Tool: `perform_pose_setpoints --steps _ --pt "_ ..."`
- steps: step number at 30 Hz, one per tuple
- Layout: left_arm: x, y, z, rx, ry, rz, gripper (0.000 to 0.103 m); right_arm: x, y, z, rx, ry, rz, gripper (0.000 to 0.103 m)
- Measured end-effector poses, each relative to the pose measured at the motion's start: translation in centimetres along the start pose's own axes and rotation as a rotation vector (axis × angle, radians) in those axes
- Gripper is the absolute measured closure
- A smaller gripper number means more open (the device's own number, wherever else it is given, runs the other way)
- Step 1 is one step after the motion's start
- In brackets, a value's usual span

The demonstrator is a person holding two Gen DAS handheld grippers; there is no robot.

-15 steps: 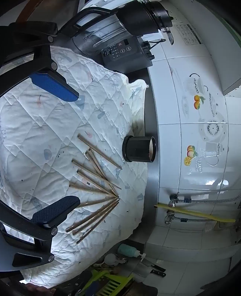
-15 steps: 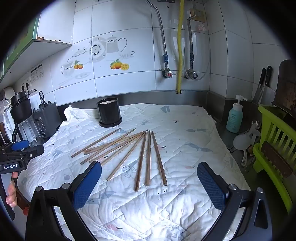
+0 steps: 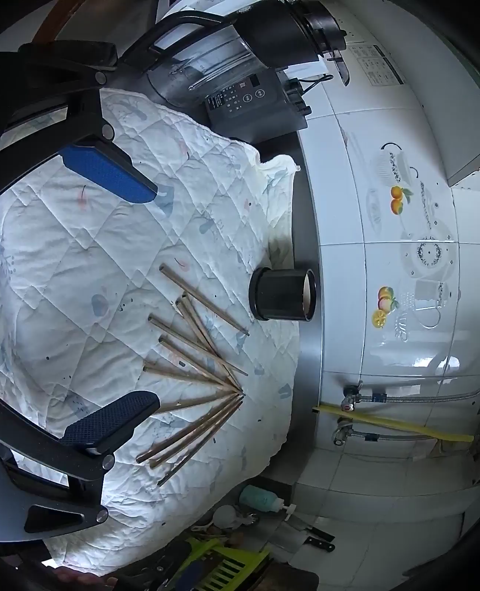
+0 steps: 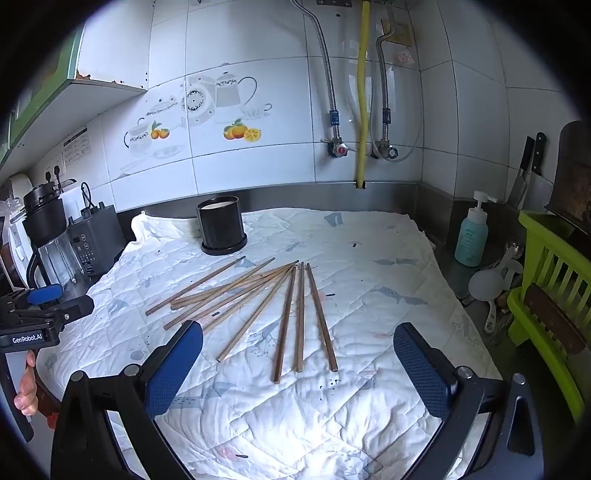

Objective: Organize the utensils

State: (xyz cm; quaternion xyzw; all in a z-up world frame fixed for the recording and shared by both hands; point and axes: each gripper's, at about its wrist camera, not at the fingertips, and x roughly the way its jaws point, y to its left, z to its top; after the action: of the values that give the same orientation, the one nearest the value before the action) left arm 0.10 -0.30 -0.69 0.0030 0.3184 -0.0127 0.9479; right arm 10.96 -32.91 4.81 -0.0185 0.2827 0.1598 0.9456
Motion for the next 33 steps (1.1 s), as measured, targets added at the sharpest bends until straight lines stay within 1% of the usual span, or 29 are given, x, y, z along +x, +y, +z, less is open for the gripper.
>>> perform_pose_setpoints --steps 5,33 --pt "0.24 0.08 0.05 0.0 0.002 0.018 0.0 0.12 -0.11 0.07 0.002 0.002 0.005 0.0" --pt "0.56 0.02 0.31 0.002 0.014 0.026 0.0 -0.07 0.09 0.3 0.008 -0.011 0.02 0.0"
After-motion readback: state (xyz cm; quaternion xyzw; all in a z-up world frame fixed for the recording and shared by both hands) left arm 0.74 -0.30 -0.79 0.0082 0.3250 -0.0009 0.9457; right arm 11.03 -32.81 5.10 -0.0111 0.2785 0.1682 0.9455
